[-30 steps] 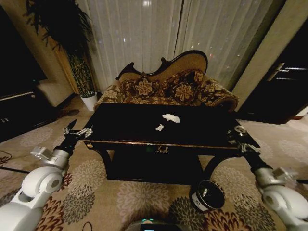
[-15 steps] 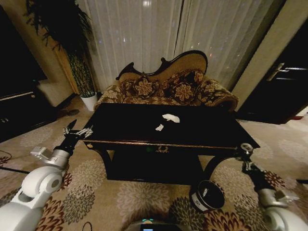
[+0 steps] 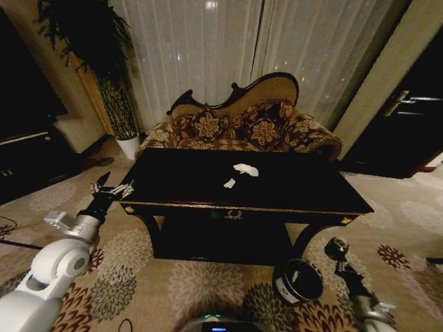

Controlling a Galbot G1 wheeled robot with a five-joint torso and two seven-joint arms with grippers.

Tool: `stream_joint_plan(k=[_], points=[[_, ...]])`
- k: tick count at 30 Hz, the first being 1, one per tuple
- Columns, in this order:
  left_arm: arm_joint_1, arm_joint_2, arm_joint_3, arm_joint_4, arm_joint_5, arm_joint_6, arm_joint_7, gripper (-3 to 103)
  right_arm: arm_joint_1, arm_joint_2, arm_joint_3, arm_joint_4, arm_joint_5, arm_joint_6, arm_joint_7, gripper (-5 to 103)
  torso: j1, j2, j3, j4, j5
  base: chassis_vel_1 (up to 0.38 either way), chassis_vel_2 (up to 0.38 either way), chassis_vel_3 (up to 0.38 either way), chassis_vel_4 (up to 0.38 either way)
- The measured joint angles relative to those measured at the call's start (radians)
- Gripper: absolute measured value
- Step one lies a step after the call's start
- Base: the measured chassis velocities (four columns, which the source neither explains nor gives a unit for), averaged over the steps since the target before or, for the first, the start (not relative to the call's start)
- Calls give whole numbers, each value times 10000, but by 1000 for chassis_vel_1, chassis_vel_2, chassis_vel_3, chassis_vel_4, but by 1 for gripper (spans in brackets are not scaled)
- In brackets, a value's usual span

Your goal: Move to the front of the table and place the trash on the table into the trash bin.

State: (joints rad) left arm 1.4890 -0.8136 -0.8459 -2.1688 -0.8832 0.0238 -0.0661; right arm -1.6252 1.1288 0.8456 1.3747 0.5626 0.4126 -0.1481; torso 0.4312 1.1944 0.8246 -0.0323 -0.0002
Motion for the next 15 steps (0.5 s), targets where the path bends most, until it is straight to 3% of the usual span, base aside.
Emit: stream_joint_plan(k=[7, 15], points=[[0, 0, 0, 0, 0, 0, 0, 100, 1242, 378, -756, -2133, -426, 280, -5, 0, 0, 0, 0, 0, 3, 0, 0, 0, 0], [0, 0, 1, 0, 0, 0, 0, 100, 2393, 185, -1391, -4336, -817, 668, -2, 0, 0, 0, 1, 0, -1, 0, 0, 0, 0]])
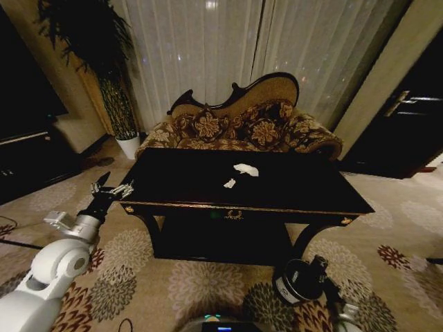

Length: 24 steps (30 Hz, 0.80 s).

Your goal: Move to the front of the table and place the trash on the table into the trash bin.

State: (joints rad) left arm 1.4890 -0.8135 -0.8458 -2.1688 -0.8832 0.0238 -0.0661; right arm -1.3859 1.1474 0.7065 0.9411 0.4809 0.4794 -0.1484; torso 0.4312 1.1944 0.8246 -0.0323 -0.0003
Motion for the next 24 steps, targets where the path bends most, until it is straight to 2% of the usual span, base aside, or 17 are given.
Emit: stream_joint_plan(k=[13, 24], points=[[0, 0, 0, 0, 0, 0, 0, 100, 1417, -88, -409, -2047, -192, 38, -15, 0, 0, -1, 0, 1, 1, 0, 0, 0, 0], [0, 0, 0, 0, 0, 0, 0, 100, 1870, -99, -444, -3082, -591, 531, -202, 0, 0, 0, 0, 0, 2, 0, 0, 0, 0]])
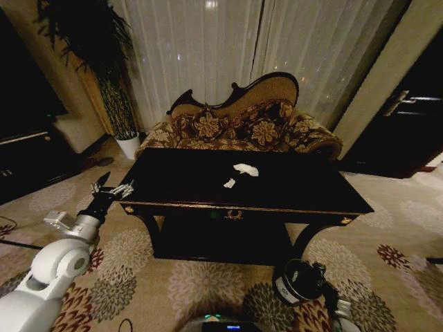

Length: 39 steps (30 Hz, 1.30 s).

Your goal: Move to the front of the table and place the trash on the table into the trash bin.

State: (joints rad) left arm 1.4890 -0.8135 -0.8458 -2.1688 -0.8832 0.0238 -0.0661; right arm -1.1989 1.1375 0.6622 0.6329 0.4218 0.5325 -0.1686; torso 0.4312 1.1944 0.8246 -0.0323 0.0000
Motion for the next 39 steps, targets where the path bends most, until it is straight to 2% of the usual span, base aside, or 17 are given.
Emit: stream_joint_plan(k=[1, 3, 7, 9, 10, 12, 16, 18, 22, 25, 27, 31, 39], points=[[0, 0, 0, 1, 0, 0, 0, 100, 44, 29, -11, -48, -28, 46, -4, 5, 0, 0, 0, 2, -1, 0, 0, 0, 0], [0, 0, 0, 0, 0, 0, 0, 100, 64, 56, -19, -81, -51, 76, -12, 5, 0, 0, 0, 3, 0, 0, 0, 0, 0], [0, 0, 0, 0, 0, 0, 0, 100, 105, 130, -21, -254, -171, 266, -55, 27, 0, 0, 0, -1, 0, 0, 0, 0, 0], [0, 0, 0, 0, 0, -1, 0, 100, 117, 143, -19, -310, -208, 341, -76, 27, 0, 0, 0, 0, 0, 0, 0, 0, 0], [0, 0, 0, 0, 0, 0, 0, 100, 113, 176, -10, -364, -250, 421, -99, 37, 0, 0, 0, 1, 0, 0, 0, 0, 0], [0, 0, 0, 0, 0, 0, 0, 100, 81, 209, 2, -363, -255, 452, -107, 37, 0, 0, 0, 1, 0, 0, 0, 0, 0], [1, 0, 0, 0, 0, -1, 0, 100, -127, 258, 49, -184, -205, 472, -111, 59, 0, 0, 0, -1, 1, 0, 0, 0, 0], [0, 0, 0, 0, 0, 0, 0, 100, -222, 255, 69, -45, -136, 465, -105, 59, 0, 0, 0, 1, 0, 0, 0, 0, 0], [0, 0, 0, 0, 0, 0, 0, 100, -843, 210, 209, 853, 269, 373, -69, 81, 0, 0, 0, 1, 0, 0, 0, 0, 0], [0, 0, 0, 0, 0, -1, 0, 100, -1445, 226, 442, 1692, 587, 351, -37, 86, 0, 0, 0, 0, 0, 0, 0, 0, 0], [0, 0, 0, 0, 0, -2, 0, 100, -2078, 272, 752, 2536, 767, 360, -37, 96, 0, 0, -1, 1, 1, 0, 0, 0, 0], [0, 0, 0, 0, 0, -2, 0, 100, -2962, 334, 1312, 3587, 952, 499, -122, 100, -1, 2, -1, 0, -1, 0, 0, 0, 0], [0, 0, 0, 0, 0, -3, 0, 100, -4873, 803, 2202, 5930, 1315, 898, -425, 100, -1, 2, -2, 0, -1, 0, 0, 0, 0]])
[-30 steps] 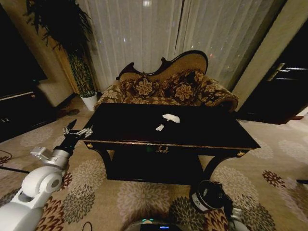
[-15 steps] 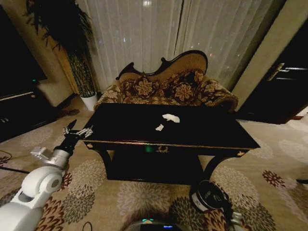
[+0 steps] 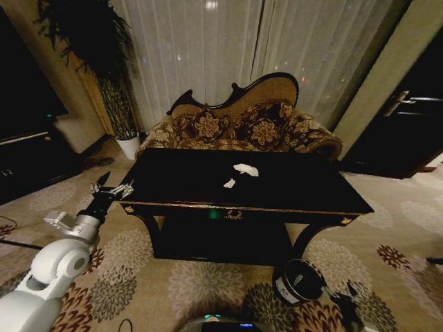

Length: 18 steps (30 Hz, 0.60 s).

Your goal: Move to the front of the table and place the trash on the table into the trash bin.

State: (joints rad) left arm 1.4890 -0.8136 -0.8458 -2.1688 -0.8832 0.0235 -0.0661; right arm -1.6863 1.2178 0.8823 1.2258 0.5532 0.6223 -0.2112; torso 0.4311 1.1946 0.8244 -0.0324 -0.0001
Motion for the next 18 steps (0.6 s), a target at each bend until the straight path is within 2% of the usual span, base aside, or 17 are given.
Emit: stream_joint_plan(k=[11, 18], points=[[0, 0, 0, 0, 0, 0, 0, 100, -1563, 466, 812, 1973, 453, 466, -218, 100, 0, 0, 0, -1, 2, 0, 0, 0, 0], [0, 0, 0, 0, 0, 0, 0, 100, -2149, 408, 1381, 3499, 1002, 316, -162, 100, 0, -1, 1, 1, 1, 0, 0, 0, 0]])
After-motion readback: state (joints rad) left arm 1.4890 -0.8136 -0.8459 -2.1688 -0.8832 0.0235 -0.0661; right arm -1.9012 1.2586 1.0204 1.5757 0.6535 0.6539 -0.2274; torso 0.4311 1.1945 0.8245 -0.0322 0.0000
